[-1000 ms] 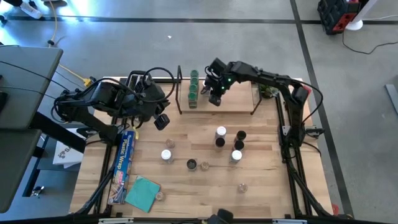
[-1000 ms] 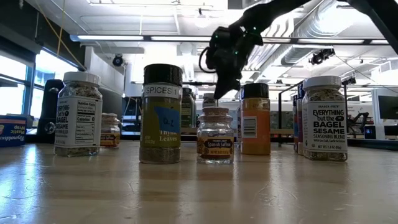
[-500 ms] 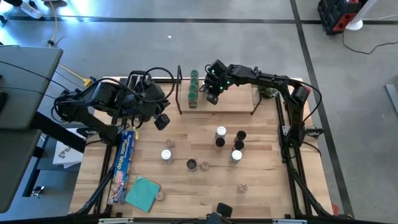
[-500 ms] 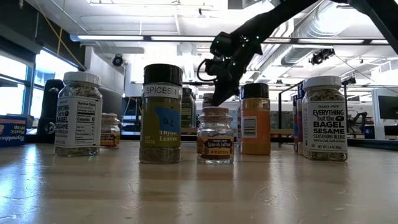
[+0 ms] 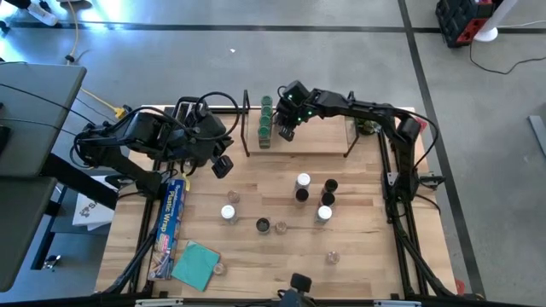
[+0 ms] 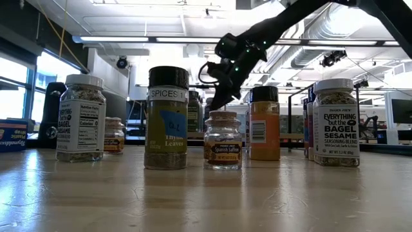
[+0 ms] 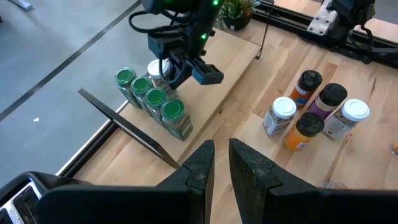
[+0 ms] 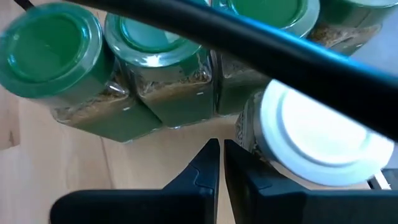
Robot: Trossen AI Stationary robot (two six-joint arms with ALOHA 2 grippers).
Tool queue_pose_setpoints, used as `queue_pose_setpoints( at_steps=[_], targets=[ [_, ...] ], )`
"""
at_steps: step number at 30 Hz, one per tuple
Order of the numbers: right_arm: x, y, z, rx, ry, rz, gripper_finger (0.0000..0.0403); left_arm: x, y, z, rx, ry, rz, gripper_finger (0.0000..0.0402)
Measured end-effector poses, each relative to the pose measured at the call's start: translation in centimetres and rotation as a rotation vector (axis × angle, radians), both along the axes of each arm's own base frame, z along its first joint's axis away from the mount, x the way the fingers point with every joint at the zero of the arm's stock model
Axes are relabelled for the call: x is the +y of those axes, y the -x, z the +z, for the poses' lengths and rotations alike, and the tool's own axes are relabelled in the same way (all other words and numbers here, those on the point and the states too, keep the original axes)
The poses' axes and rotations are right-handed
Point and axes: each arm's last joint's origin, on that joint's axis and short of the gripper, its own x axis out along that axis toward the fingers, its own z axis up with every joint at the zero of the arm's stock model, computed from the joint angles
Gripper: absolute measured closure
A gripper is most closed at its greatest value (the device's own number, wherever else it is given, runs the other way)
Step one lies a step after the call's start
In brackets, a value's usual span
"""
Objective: Shelf spices
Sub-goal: Put the bottom right white seasoning bottle on the shelf
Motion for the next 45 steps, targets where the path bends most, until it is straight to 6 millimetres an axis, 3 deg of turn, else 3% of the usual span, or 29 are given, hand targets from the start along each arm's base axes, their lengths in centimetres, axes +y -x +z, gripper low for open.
queue_pose_setpoints(
  at_steps=[15,25,32,39,45],
  targets=[
    [-2.0,1.1,-0.1,0.014,0.053,-0.021,0.0385,0.0,0.0,0.0,-0.010,0.007,0.004,0.0357],
    [-1.9,0.8,0.1,-0.022,0.057,0.017,0.0385,-0.1,-0.1,0.0,-0.016,0.030,0.004,0.0357],
    [-1.1,2.6,2.5,0.014,-0.036,0.026,0.0385,-0.1,-0.1,0.0,-0.018,0.033,0.006,0.0357],
    [-4.1,4.4,1.4,0.053,-0.067,-0.204,0.0385,-0.1,-0.1,0.0,-0.030,0.049,0.022,0.0357],
    [-5.3,4.1,0.5,-0.022,-0.138,-0.271,0.0385,-0.1,-0.1,0.0,-0.028,0.053,0.018,0.0357]
  ],
)
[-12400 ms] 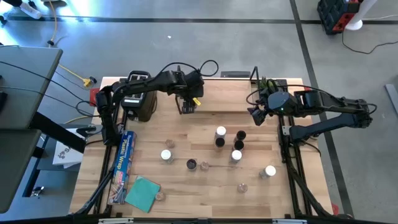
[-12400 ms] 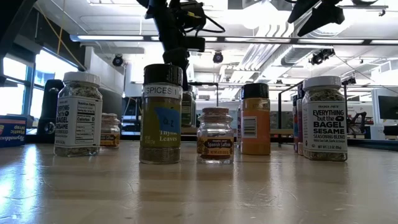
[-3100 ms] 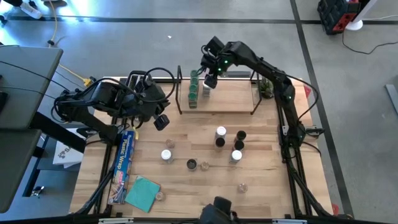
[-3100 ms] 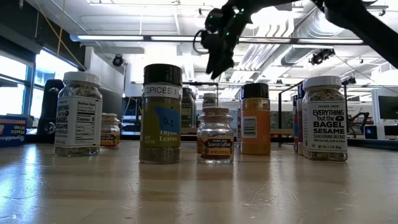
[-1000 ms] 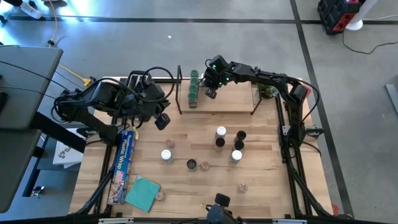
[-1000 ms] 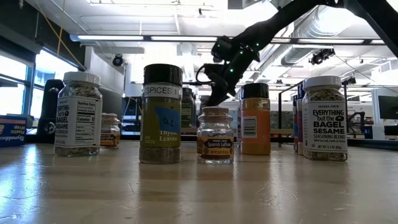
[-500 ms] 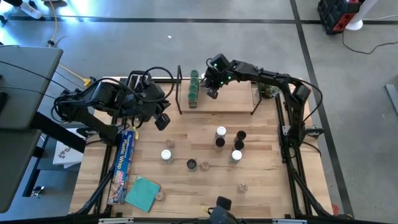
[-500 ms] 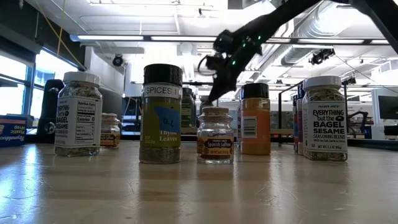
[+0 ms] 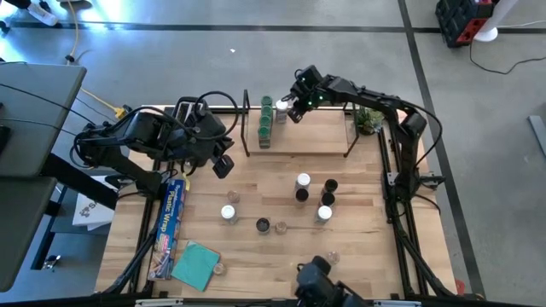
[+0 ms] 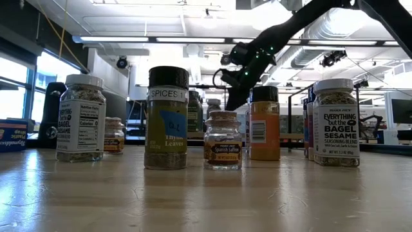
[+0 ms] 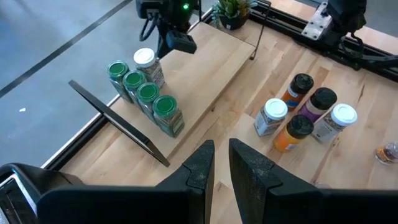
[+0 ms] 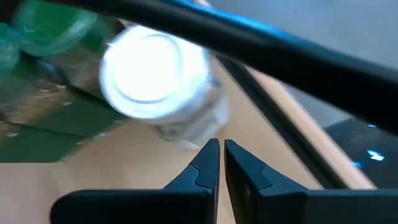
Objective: Shelf spices
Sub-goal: Put the bottom right white seasoning bottle on the shelf
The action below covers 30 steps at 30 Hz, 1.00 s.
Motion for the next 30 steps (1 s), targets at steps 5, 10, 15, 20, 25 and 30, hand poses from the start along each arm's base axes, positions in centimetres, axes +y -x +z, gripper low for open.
queue_pose_setpoints(
  at_steps=[5,10,15,20,25,30],
  targets=[
    [0.4,-0.9,-0.9,-0.014,-0.033,0.017,0.0385,0.0,0.0,0.0,0.000,0.000,-0.001,0.0357],
    [0.6,-1.5,-1.0,-0.040,-0.036,0.009,0.0385,0.0,0.0,0.0,0.002,-0.001,-0.001,0.0357],
    [0.4,-1.8,-0.7,-0.082,-0.026,-0.015,0.0385,0.0,0.0,0.0,0.004,-0.001,-0.002,0.0357],
    [0.3,-1.8,-0.6,-0.090,-0.009,-0.034,0.0385,0.0,0.0,0.0,0.004,-0.001,-0.002,0.0357],
    [0.4,-1.6,-0.4,-0.073,-0.016,-0.051,0.0385,0.0,0.0,0.0,0.004,-0.001,-0.002,0.0357],
    [1.9,-1.1,0.9,-0.028,-0.028,0.000,0.0385,0.0,0.0,0.0,0.004,-0.001,-0.002,0.0357]
  ],
)
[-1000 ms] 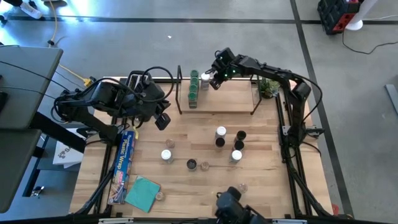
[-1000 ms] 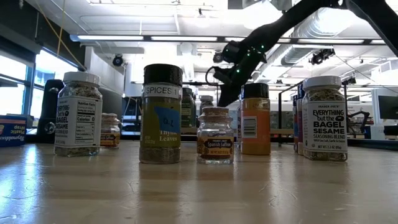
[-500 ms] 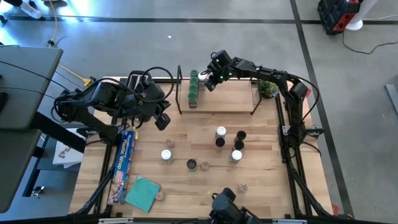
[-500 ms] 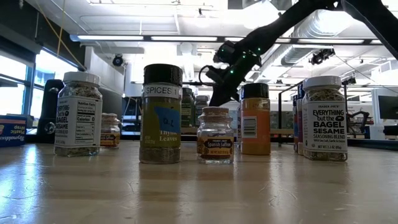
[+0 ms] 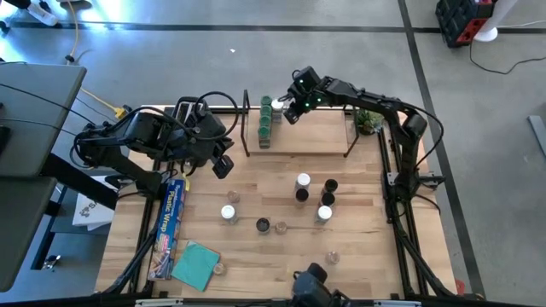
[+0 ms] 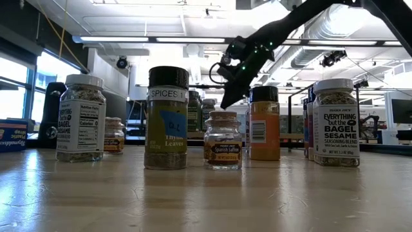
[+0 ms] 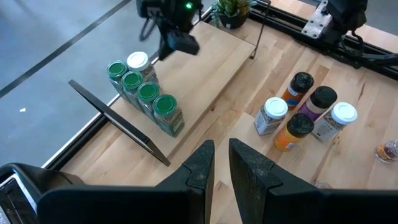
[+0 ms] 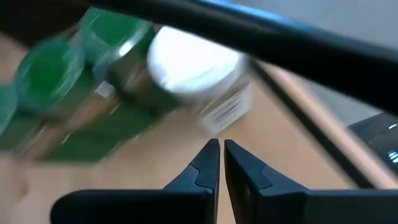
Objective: Shelf spices
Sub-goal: Put the bottom right white seasoning bottle on the shelf, then put the top white seasoning bottle on the shelf aligned with the other white seasoning bottle
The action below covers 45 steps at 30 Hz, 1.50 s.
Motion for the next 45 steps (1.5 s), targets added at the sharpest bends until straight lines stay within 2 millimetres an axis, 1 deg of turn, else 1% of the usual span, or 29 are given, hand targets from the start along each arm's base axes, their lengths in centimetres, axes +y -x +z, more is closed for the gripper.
queue_pose_setpoints(
  at_steps=[2,7,9,10,11,13,17,19,21,23,26,29,31,34,38,40,42,45],
  targets=[
    [1.0,-0.2,-0.2,0.032,-0.023,0.067,0.0385,0.0,0.0,0.0,0.000,0.000,0.000,0.0357],
    [3.1,-1.8,-1.0,0.067,0.004,0.200,0.0385,0.0,0.0,0.0,0.000,-0.002,0.001,0.0357],
    [4.0,-2.0,-0.8,0.075,0.003,0.229,0.0385,0.0,0.0,0.0,0.003,-0.002,0.002,0.0357],
    [4.5,-1.9,-0.4,0.082,0.004,0.246,0.0385,0.0,0.0,0.0,0.005,-0.003,0.002,0.0357],
    [5.1,-1.8,0.3,0.088,0.009,0.267,0.0385,0.0,0.0,0.0,0.005,-0.003,0.002,0.0357],
    [6.6,-1.2,2.2,0.082,0.032,0.310,0.0386,0.0,0.1,0.0,0.007,-0.005,0.003,0.0357],
    [10.3,0.6,7.1,0.030,0.089,0.389,0.0391,0.1,0.1,-0.1,0.015,-0.027,0.012,0.0357],
    [12.3,1.7,9.2,0.002,0.103,0.436,0.0391,0.1,0.1,0.0,0.018,-0.044,0.014,0.0357],
    [14.1,2.9,10.7,-0.012,0.088,0.504,0.0391,0.2,0.1,0.0,0.021,-0.060,0.017,0.0357],
    [15.9,3.8,11.3,0.018,0.052,0.561,0.0391,0.2,0.2,0.0,0.020,-0.073,0.026,0.0357],
    [17.9,4.6,11.0,0.110,-0.026,0.586,0.0388,0.2,0.2,0.0,0.024,-0.076,0.029,0.0357],
    [19.5,4.7,10.6,0.174,-0.108,0.562,0.0363,0.2,0.3,-0.1,0.027,-0.075,0.039,0.0357],
    [20.2,4.3,10.2,0.200,-0.146,0.528,0.0330,0.3,0.4,-0.2,0.040,-0.073,0.041,0.0357],
    [21.0,3.3,9.1,0.266,-0.164,0.405,0.0259,0.2,0.7,-0.4,0.091,-0.057,0.021,0.0357],
    [21.7,1.7,7.1,0.334,-0.226,0.279,0.0152,0.2,1.5,-1.0,0.202,-0.038,-0.013,0.0357],
    [21.8,0.9,5.8,0.376,-0.267,0.211,0.0108,0.0,1.7,-1.1,0.222,-0.035,-0.041,0.0357],
    [21.9,0.2,4.6,0.418,-0.281,0.114,0.0080,-0.3,2.0,-1.0,0.229,-0.048,-0.092,0.0357],
    [21.9,-0.5,3.1,0.468,-0.261,0.015,0.0064,-0.6,2.7,-0.7,0.234,-0.071,-0.132,0.0357]
  ],
)
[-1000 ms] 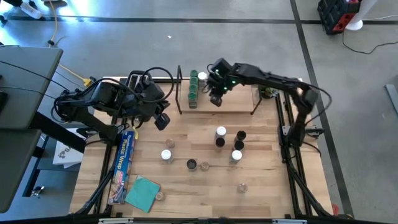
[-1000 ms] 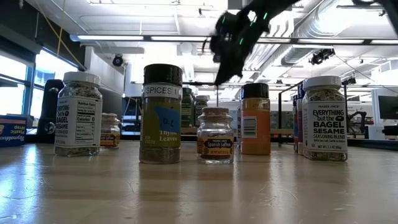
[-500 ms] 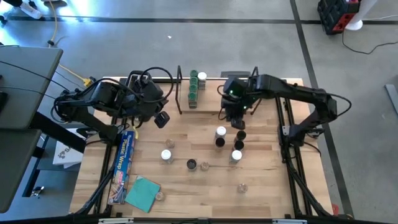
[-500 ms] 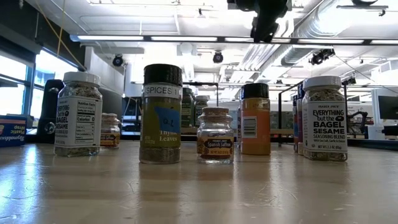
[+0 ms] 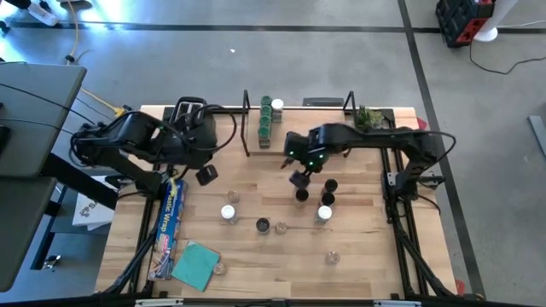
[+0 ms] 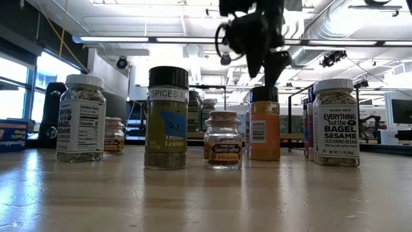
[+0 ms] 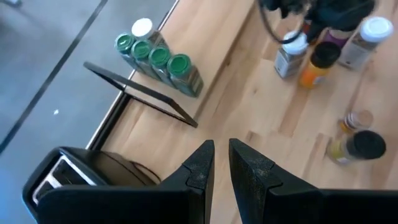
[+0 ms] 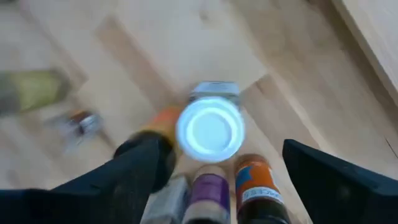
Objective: Shelf spices
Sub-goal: Put the top white seasoning bottle on the shelf aligned with the other white seasoning bottle
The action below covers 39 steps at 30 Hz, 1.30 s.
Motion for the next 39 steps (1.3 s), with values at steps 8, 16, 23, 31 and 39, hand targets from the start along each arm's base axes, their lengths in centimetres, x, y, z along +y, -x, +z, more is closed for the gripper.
queue_pose_setpoints(
  at_steps=[8,16,23,31,39],
  targets=[
    [-0.1,-1.1,-2.0,0.052,-0.002,-0.084,0.0061,-0.4,2.1,1.0,-0.051,-0.013,-0.054,0.0357],
    [0.7,-2.0,-4.2,0.117,0.000,-0.051,0.0084,-0.2,3.3,1.7,-0.126,-0.024,0.008,0.0357],
    [0.1,-2.4,-4.5,0.093,0.026,-0.012,0.0188,-0.2,3.1,1.7,-0.142,-0.039,0.038,0.0357],
    [-2.9,-2.7,-2.2,0.020,-0.024,0.069,0.0212,-0.1,3.0,1.7,-0.151,-0.057,0.059,0.0357],
    [-8.8,-2.9,5.6,-0.227,0.168,0.129,0.0212,0.0,3.0,1.7,-0.159,-0.078,0.076,0.0357]
  ],
)
